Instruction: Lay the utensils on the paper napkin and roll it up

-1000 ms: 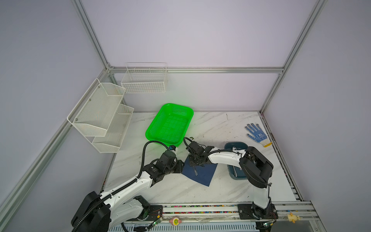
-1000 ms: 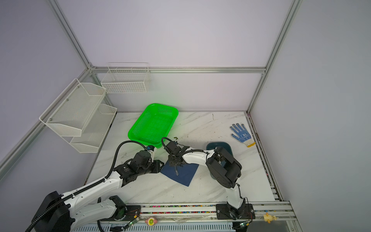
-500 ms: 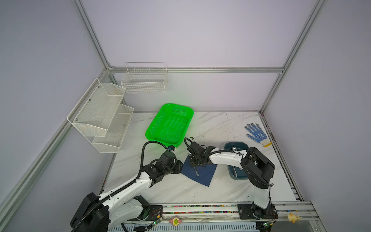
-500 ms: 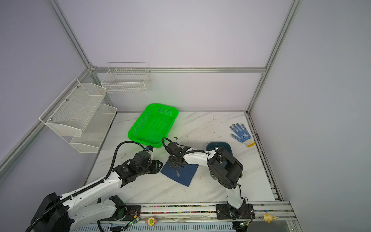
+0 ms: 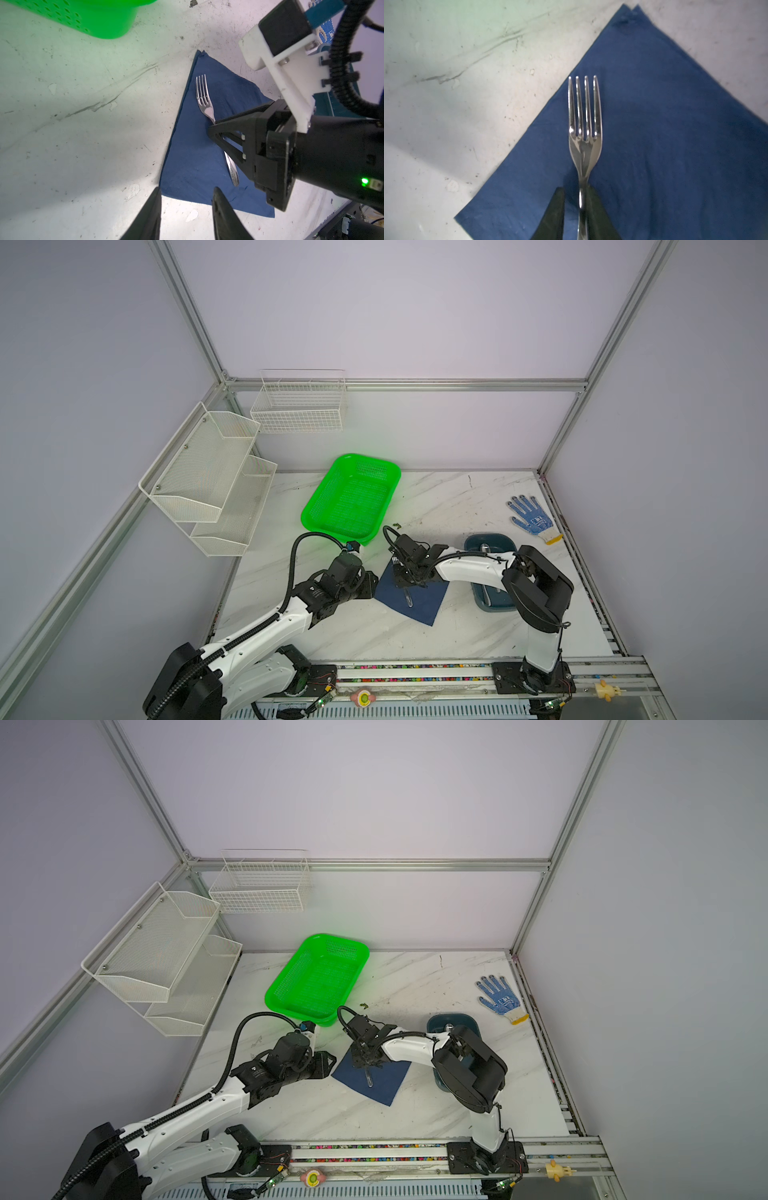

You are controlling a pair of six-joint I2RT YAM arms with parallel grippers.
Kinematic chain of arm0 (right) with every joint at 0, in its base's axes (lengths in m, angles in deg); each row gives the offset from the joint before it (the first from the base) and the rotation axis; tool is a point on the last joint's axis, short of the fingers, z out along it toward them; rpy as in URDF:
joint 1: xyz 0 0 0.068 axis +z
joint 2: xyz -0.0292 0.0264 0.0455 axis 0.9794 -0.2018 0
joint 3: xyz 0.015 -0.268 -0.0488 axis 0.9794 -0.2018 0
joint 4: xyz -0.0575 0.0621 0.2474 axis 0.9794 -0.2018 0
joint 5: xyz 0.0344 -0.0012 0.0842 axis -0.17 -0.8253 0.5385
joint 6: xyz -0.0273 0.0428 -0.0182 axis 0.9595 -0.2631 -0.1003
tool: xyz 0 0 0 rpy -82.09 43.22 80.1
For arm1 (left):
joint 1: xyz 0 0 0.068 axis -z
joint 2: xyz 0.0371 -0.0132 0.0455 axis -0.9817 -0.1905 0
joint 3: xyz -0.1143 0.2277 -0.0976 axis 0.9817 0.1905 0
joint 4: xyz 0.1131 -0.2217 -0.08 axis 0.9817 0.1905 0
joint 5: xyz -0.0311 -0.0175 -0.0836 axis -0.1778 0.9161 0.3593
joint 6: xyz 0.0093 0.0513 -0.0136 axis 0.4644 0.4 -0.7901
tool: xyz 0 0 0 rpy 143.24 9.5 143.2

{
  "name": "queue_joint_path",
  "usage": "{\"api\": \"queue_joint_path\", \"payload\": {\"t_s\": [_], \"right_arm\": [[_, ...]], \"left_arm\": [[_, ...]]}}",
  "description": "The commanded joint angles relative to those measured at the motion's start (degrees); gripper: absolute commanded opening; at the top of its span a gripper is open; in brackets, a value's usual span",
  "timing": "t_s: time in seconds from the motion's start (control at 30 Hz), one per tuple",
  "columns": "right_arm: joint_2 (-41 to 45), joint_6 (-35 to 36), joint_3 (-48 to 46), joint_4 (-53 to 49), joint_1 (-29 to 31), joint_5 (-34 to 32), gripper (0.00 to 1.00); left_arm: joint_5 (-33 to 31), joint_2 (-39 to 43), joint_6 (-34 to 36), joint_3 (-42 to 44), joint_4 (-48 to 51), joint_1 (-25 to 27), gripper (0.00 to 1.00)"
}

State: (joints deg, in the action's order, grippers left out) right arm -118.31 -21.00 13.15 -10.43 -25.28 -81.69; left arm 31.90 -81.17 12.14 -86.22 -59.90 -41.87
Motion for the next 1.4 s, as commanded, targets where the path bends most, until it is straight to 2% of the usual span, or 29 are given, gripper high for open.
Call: {"api": "queue_joint_path", "payload": {"t_s": [0.0,0.23,0.4,0.5,0.7,0.83,1.07,1.37], "right_arm": [[5.6,-0.4,-1.4,2.5,0.2,-0.6,0.24],[14.5,-4.8,-6.2,0.4,-2.7,-6.4,0.26],[18.6,-6.3,-11.9,1.1,-7.6,-3.1,0.21],[17.0,-5.2,-12.9,1.2,-8.9,-0.8,0.16],[12.3,-4.0,-13.1,2.0,-10.2,0.7,0.15],[11.6,-6.5,-14.5,1.0,-10.4,0.0,0.15],[13.9,-10.2,-17.9,-0.9,-10.3,0.1,0.15],[20.7,-18.3,-21.5,-2.9,-9.8,0.8,0.17]], "left_arm": [[1.4,0.9,1.4,-1.6,-1.4,-0.3,0.40],[9.3,-2.3,3.4,-2.9,-4.9,-0.2,0.37],[12.8,-7.2,3.3,-5.0,-5.4,0.2,0.36],[12.7,-9.6,2.5,-6.0,-5.4,0.6,0.35],[10.6,-10.8,1.5,-7.2,-4.6,0.6,0.35],[9.6,-10.2,1.4,-7.3,-4.0,0.6,0.35],[8.5,-9.5,1.2,-7.8,-3.4,0.6,0.35],[8.8,-8.0,1.1,-7.6,-3.3,0.6,0.35]]}}
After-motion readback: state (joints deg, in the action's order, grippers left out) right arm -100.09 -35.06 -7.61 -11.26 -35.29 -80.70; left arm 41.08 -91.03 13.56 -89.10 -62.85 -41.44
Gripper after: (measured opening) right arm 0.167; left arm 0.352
